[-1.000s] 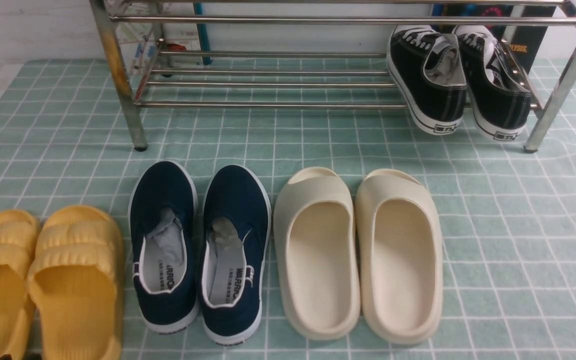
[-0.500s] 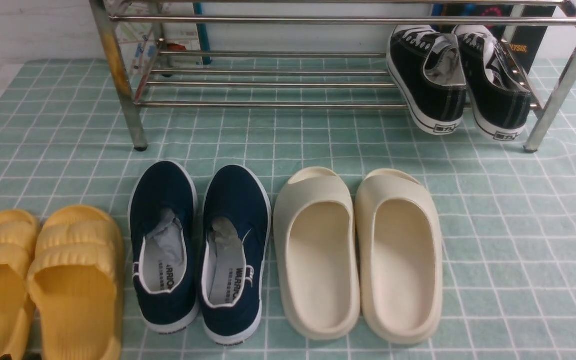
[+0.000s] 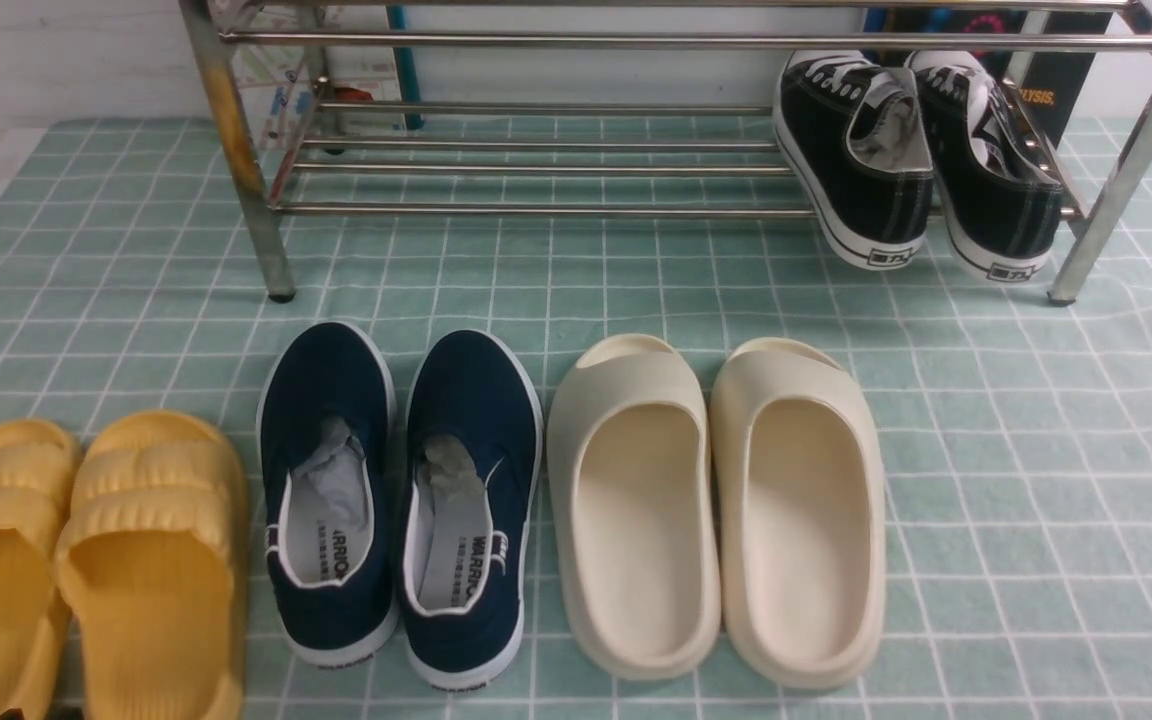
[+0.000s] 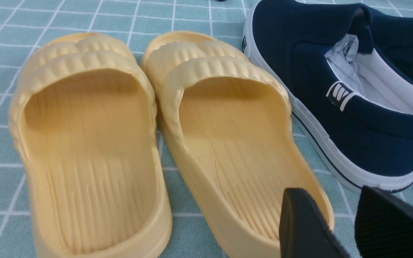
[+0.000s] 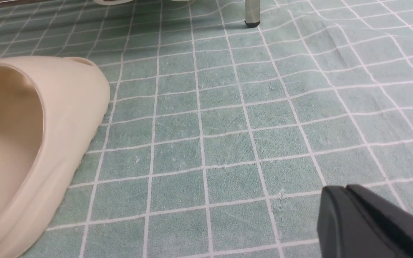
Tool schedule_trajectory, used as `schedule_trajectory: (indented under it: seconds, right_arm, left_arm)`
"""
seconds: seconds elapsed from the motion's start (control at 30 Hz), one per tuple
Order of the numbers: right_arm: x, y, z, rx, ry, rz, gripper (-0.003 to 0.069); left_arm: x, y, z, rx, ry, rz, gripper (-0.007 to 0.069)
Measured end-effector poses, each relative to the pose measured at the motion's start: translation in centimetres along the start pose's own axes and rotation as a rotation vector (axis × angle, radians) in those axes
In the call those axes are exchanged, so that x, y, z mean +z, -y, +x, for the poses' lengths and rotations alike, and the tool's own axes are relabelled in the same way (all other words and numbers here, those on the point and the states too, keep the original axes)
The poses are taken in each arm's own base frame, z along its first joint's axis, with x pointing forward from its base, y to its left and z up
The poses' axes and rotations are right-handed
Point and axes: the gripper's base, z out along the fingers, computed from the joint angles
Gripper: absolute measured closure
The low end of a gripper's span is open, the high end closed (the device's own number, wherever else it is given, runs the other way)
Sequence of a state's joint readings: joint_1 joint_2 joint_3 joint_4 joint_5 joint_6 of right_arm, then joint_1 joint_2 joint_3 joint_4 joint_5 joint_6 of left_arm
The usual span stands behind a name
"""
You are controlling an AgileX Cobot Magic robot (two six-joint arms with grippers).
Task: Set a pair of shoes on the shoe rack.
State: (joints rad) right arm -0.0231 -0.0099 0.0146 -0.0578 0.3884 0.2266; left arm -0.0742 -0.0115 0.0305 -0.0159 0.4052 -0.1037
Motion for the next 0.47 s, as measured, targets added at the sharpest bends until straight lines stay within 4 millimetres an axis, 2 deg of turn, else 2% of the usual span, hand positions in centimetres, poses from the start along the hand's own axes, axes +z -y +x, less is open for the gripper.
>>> schedule_trajectory:
  seconds: [0.47]
  right_arm:
    - [0.0, 0.0, 0.0, 0.0, 0.0, 0.0, 0.0601]
  left_arm:
    - [0.0, 0.0, 0.0, 0.0, 0.0, 0.0, 0.0386]
